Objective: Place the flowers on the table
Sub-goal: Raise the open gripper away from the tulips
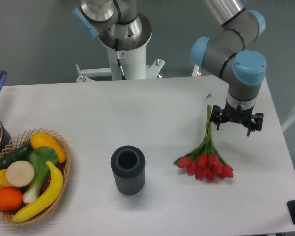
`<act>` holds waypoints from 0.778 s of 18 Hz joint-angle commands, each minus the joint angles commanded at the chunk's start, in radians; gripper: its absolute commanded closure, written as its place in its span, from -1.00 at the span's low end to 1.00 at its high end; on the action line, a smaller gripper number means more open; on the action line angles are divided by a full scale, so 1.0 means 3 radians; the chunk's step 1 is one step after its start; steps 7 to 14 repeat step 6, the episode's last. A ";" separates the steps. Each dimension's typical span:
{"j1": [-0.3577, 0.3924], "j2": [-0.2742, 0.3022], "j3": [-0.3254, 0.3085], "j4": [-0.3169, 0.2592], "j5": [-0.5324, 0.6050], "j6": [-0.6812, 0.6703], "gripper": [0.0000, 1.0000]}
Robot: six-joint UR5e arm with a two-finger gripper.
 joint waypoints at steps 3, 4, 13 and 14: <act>0.0158 0.0061 -0.0015 -0.0026 -0.0025 0.0247 -1.00; 0.0174 0.0067 -0.0015 -0.0026 -0.0046 0.0283 -1.00; 0.0200 0.0067 -0.0005 -0.0026 -0.0077 0.0298 -1.00; 0.0200 0.0067 -0.0005 -0.0026 -0.0077 0.0298 -1.00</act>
